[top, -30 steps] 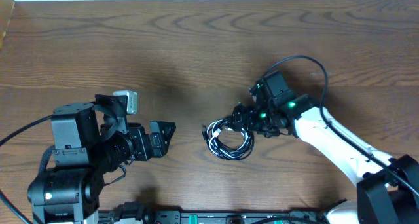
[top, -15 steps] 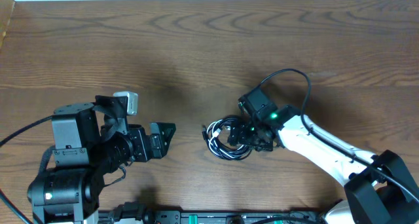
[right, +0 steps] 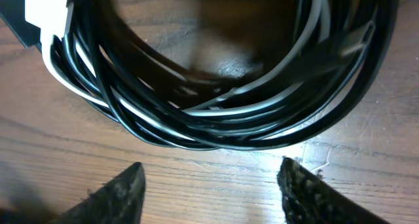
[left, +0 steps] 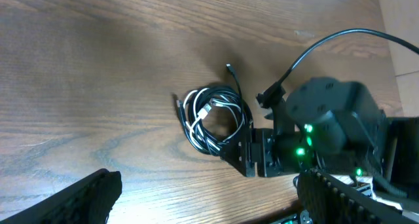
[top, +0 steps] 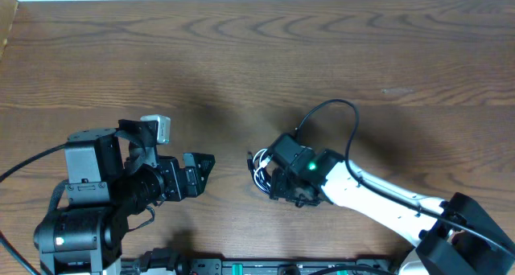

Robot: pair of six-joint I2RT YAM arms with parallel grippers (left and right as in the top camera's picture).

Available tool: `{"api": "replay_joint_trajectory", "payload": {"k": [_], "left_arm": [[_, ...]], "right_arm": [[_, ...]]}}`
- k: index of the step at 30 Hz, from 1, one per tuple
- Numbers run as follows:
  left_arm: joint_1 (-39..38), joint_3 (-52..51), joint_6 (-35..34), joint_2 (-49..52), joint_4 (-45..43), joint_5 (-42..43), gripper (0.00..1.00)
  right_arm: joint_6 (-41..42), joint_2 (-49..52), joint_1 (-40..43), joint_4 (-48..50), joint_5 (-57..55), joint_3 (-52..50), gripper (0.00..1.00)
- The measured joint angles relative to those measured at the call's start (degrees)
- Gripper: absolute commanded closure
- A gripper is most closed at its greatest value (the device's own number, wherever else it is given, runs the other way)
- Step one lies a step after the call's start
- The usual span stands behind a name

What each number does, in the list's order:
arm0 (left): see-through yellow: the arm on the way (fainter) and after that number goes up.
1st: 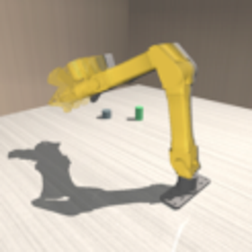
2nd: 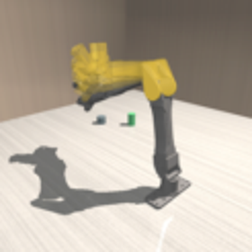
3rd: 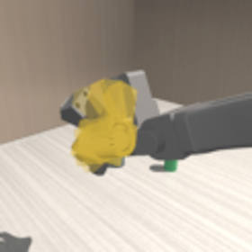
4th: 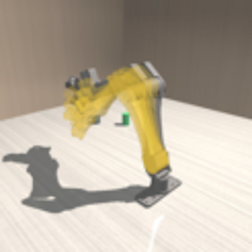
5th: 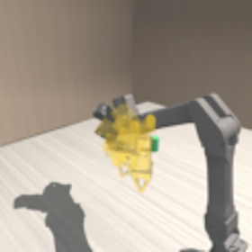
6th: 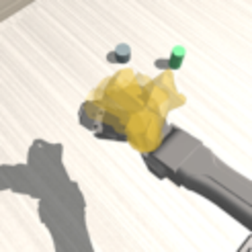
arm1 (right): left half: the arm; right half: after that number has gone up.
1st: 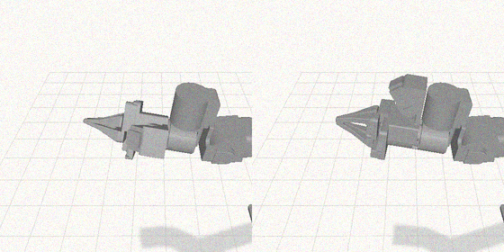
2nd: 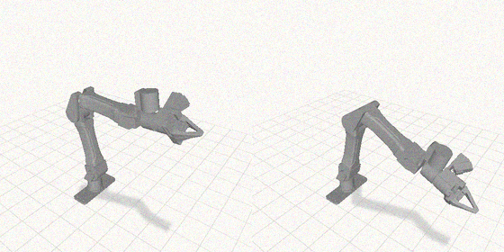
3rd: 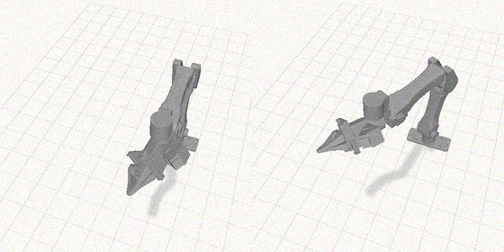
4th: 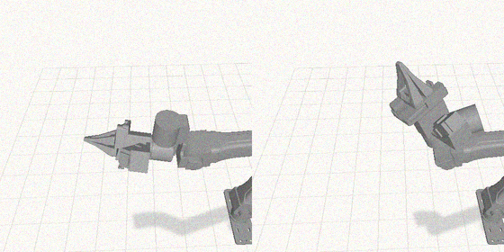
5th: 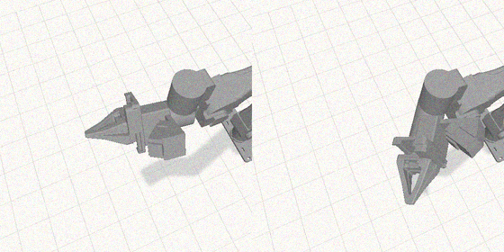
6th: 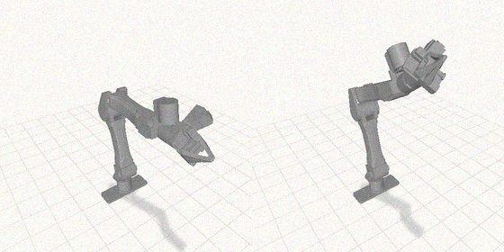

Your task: Untangle cables

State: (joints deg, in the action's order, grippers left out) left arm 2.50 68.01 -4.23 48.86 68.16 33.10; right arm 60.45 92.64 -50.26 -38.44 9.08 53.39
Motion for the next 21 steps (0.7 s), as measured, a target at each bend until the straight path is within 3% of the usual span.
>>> {"api": "replay_joint_trajectory", "payload": {"k": [8,15,17,18,20,21], "left_arm": [[0.0,0.0,0.0,0.0,0.0,0.0,0.09],[0.0,0.0,0.0,0.0,0.4,0.0,0.08],[0.0,0.0,0.0,0.0,0.5,0.0,0.08],[0.0,0.0,0.0,0.0,0.5,0.0,0.09],[0.0,0.0,0.0,0.0,0.5,0.0,0.08],[0.0,0.0,0.0,0.0,0.5,0.0,0.08]], "right_arm": [[3.0,0.0,-2.9,0.0,-8.9,0.0,0.40],[7.6,0.0,-3.1,4.3,-17.7,-3.7,0.49],[8.7,0.0,-3.1,7.2,-18.5,-5.0,0.55],[9.1,0.0,-3.1,8.0,-18.8,-5.4,0.64],[10.0,0.0,-3.1,9.3,-19.3,-6.3,0.94],[10.1,0.0,-3.1,9.4,-19.5,-6.5,0.99]]}}
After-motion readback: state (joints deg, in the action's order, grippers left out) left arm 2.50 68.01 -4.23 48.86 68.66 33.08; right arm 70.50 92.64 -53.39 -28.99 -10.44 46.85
